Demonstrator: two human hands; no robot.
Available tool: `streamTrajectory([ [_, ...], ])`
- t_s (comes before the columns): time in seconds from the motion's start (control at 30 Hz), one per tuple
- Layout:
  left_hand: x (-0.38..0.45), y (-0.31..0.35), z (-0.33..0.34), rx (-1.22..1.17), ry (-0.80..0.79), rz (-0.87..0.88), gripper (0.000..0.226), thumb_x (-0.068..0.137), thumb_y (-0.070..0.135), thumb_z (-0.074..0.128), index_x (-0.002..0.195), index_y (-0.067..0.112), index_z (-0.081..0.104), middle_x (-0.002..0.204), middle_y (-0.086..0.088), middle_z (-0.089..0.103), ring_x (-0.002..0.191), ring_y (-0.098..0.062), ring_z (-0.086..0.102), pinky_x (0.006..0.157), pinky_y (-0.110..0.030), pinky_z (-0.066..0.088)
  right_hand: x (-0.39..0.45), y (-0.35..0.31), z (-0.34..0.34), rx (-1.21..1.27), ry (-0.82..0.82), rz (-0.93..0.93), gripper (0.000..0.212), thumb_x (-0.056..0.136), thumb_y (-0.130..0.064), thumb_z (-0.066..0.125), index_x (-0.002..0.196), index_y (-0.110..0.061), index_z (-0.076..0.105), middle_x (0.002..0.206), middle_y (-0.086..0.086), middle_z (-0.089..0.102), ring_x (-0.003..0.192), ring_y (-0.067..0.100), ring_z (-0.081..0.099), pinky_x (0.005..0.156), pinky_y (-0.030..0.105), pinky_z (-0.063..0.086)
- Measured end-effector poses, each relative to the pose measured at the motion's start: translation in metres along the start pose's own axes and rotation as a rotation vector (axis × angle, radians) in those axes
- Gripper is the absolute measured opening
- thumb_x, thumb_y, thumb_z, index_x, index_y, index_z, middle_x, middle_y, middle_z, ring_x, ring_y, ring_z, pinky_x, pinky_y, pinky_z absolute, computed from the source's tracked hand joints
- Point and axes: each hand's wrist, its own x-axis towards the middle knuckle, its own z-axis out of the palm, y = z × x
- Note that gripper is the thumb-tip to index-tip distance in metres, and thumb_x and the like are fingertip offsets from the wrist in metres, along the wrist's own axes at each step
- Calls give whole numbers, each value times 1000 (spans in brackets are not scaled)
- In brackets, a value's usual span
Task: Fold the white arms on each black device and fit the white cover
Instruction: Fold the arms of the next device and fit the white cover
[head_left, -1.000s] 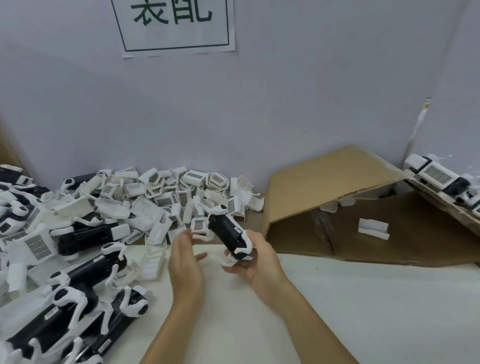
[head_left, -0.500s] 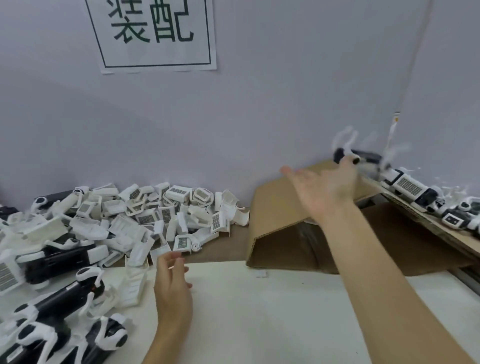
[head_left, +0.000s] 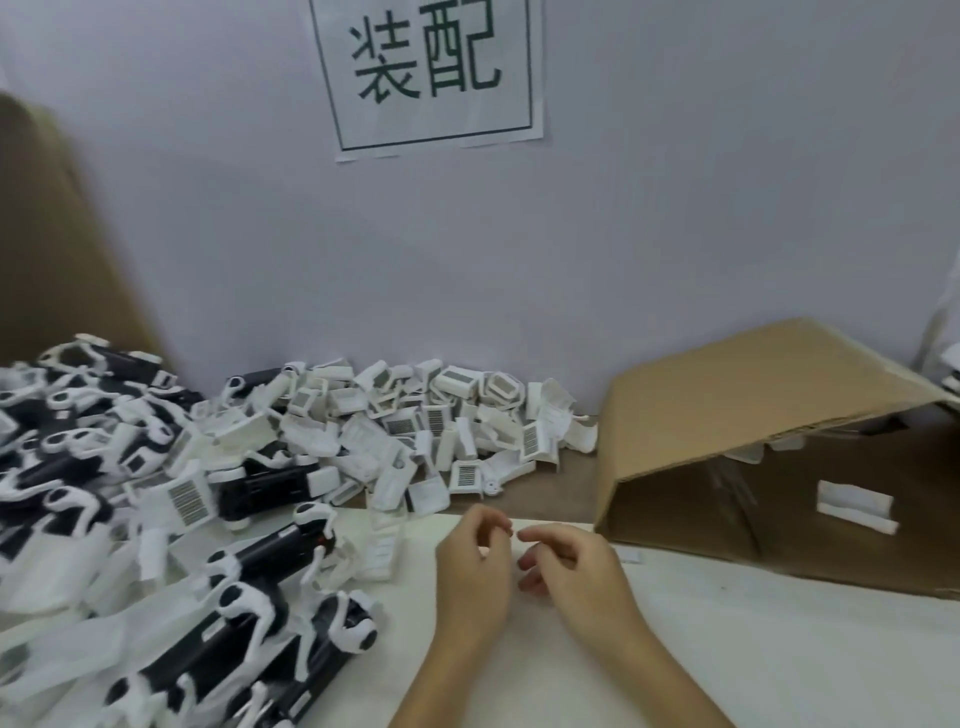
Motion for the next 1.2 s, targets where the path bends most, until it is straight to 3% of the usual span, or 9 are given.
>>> streamTrajectory([
  [0.13, -5, 5, -2, 79, 34, -26, 21, 91, 2, 52, 78, 14, 62, 75, 4, 64, 73, -5, 57, 64, -15, 42, 0, 0, -1, 2, 9, 0, 32, 93, 8, 49, 94, -13, 74, 77, 8, 73, 61, 14, 70, 57, 17, 51],
  [0.27, -4, 21, -17, 462, -99, -6, 9, 92, 18, 50, 87, 16, 57, 88, 4, 60, 82, -14, 56, 66, -26, 43, -3, -2, -2, 5, 7, -1, 34, 94, 7, 48, 96, -15, 74, 74, 9, 72, 59, 13, 67, 55, 18, 51],
  [0.47, 23, 89, -86, 947, -167, 324, 20, 99, 38, 39, 93, 22, 49, 80, 3, 52, 72, -20, 53, 65, -34, 43, -2, -3, -3, -25, -17, 1, 34, 96, 6, 47, 95, -15, 73, 77, 11, 71, 61, 16, 68, 56, 21, 53],
  [0.63, 81, 103, -158, 1364, -410, 101, 2, 94, 18, 45, 96, 17, 45, 92, 0, 50, 79, -21, 54, 66, -32, 42, -4, -3, -2, -45, -22, -4, 34, 97, 5, 47, 94, -15, 74, 76, 9, 70, 62, 16, 68, 57, 22, 53],
  [0.77, 96, 72, -189, 1506, -741, -205, 36, 92, 27, 63, 120, 6, 53, 103, -4, 53, 87, -22, 51, 66, -28, 41, -6, -3, -1, -58, -29, -1, 34, 97, 4, 47, 94, -17, 74, 73, 5, 71, 63, 16, 68, 54, 21, 53],
  [0.83, 96, 54, -193, 1469, -806, -306, 42, 89, 37, 70, 115, 8, 55, 98, -2, 55, 79, -19, 50, 60, -25, 39, -6, -3, -1, -60, -31, -11, 34, 97, 3, 48, 94, -17, 75, 72, 4, 71, 64, 17, 69, 54, 20, 53],
  [0.9, 93, 36, -193, 1385, -768, -305, 46, 85, 43, 75, 109, 10, 55, 97, -1, 57, 78, -18, 50, 61, -24, 42, -7, -3, -1, -67, -31, -14, 34, 97, 3, 48, 94, -18, 75, 72, 3, 71, 64, 16, 69, 54, 20, 53],
  [1.03, 85, 12, -192, 1286, -639, -297, 56, 79, 35, 83, 118, 7, 53, 117, -9, 59, 100, -26, 61, 84, -38, 53, -7, -3, 0, -67, -35, -20, 33, 97, 3, 48, 94, -17, 75, 70, 2, 71, 63, 16, 68, 54, 21, 53],
  [1.2, 89, 33, -187, 1296, -385, -94, 31, 84, 21, 67, 107, 19, 47, 101, 0, 57, 89, -23, 62, 70, -33, 48, -4, 1, -1, -69, -36, -19, 34, 98, 3, 48, 93, -18, 75, 70, 2, 71, 62, 17, 68, 53, 20, 51],
])
